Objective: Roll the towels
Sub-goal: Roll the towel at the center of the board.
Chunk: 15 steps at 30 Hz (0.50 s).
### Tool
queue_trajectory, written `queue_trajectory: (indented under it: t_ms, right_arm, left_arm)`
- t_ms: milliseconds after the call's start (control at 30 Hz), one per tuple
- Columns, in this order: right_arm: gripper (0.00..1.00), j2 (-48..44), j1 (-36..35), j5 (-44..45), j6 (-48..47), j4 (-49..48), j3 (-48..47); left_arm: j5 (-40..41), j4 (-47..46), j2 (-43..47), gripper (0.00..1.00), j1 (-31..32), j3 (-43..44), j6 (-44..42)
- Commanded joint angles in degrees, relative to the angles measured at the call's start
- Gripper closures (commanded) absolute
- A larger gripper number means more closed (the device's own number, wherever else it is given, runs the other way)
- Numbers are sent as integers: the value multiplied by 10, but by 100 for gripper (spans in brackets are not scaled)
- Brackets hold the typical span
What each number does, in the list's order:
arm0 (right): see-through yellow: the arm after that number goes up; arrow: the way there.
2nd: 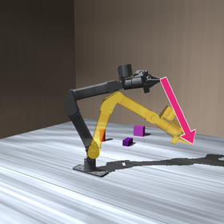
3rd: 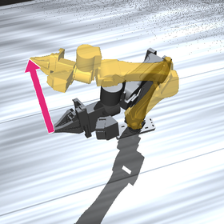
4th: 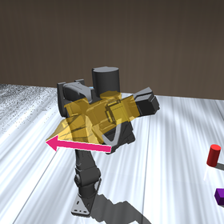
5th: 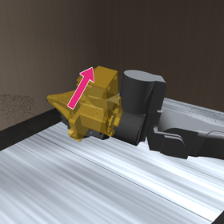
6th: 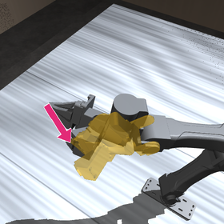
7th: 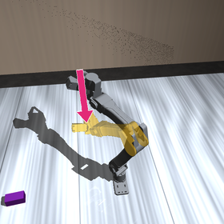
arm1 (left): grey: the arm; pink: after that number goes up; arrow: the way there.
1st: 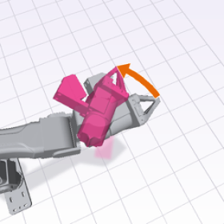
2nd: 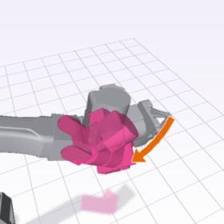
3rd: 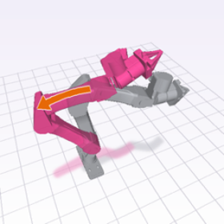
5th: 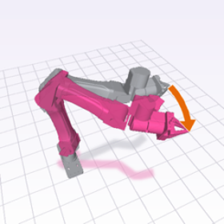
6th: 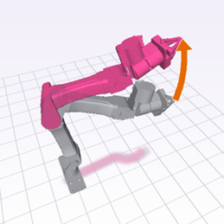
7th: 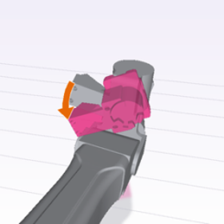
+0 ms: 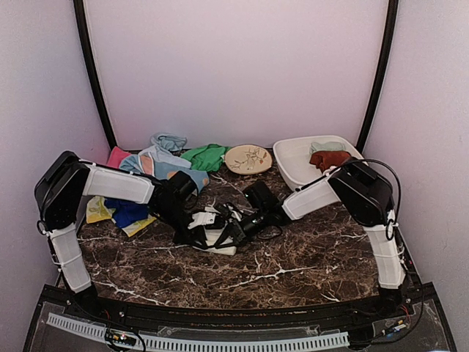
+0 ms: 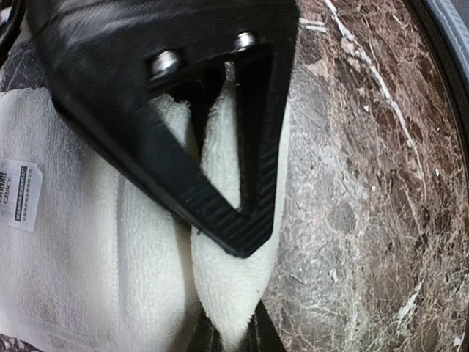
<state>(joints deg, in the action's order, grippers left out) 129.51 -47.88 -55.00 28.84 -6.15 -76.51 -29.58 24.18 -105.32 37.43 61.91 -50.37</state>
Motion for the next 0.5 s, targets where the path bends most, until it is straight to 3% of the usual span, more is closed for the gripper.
queue_trajectory:
  t_ms: [0, 267, 367, 467]
  right_arm:
    - [77, -76, 7, 117, 5, -72, 93]
    - [54, -269, -9, 371, -166, -231, 299]
    - [54, -327, -60, 458, -269, -257, 359]
    - [53, -343, -139, 581, -395, -217, 360]
  left_arm:
    - [-89, 97, -27, 100, -27, 40, 28]
    - [-184, 237, -121, 100, -73, 131, 43]
    - [-188, 264, -146, 100, -75, 158, 47]
    - [-178, 294, -175, 100, -76, 190, 50]
